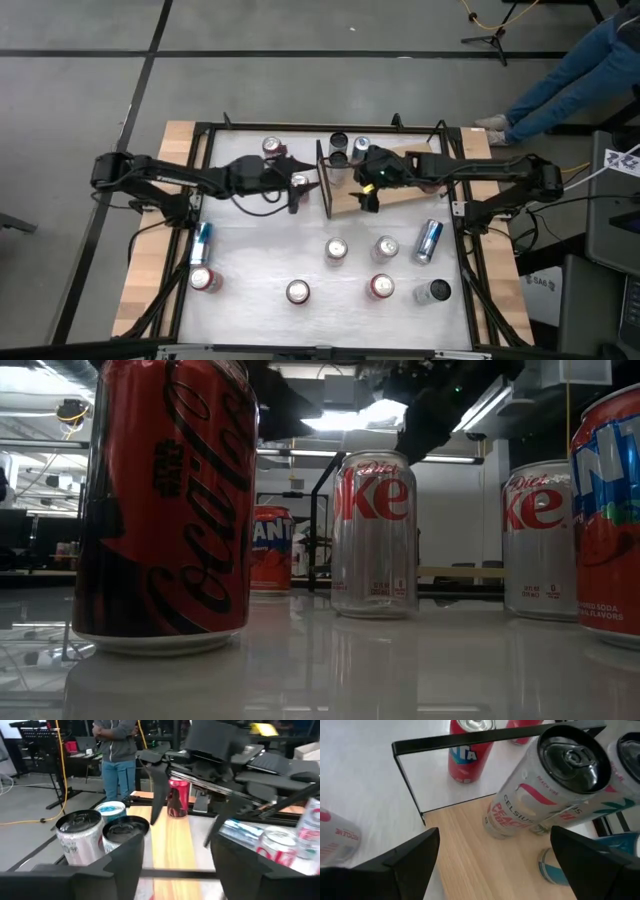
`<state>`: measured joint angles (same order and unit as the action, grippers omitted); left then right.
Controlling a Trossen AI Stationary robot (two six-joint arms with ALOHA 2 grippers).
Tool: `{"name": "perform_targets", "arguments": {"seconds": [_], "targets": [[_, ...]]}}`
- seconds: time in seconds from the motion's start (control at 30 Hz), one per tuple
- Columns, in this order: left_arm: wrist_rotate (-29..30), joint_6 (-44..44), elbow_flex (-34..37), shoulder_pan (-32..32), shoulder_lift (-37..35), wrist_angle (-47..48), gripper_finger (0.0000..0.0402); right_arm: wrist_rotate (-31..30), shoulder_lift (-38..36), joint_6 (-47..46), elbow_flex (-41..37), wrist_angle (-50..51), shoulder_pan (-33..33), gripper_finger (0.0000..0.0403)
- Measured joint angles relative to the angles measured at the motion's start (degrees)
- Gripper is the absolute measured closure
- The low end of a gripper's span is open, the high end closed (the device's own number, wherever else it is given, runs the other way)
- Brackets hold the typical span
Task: Place canned beverage on shelf
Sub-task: Put the top white black soda can on the shelf aligned with the other white black soda can
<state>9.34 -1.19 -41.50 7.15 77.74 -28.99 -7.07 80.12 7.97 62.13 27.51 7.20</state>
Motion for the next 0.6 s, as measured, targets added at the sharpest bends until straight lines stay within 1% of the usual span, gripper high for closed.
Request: {"name": "perform_targets", "arguments": {"seconds": [0.13,0.23,0.3,0.4,0.5,0.6], "targets": [[-0.44,-0.26,-3.63,1.34,3.78,2.14,0.022,-0.04,0.26,0.04,0.0,-0.98,-0.02,0.0033],[-3.25,-1.57,-5.39,2.25,5.17,5.99,0.0241,-0.17,0.73,0.17,0.0,-0.88,-0.01,0.0033],[-4.81,-2.75,-5.7,2.76,5.32,7.65,0.0254,-1.41,0.79,0.9,0.0,-0.9,-0.02,0.0033],[-5.01,-5.54,-5.72,3.66,5.27,7.58,0.0274,-3.82,0.97,1.42,0.0,-1.3,-0.04,0.0033],[-5.6,-7.67,-5.72,4.77,5.26,7.62,0.0291,-4.94,1.11,1.54,-0.02,-1.8,0.02,0.0033],[-6.21,-7.89,-5.72,5.6,5.26,7.65,0.0305,-4.98,1.39,1.85,0.0,-3.63,0.02,0.0033]]}}
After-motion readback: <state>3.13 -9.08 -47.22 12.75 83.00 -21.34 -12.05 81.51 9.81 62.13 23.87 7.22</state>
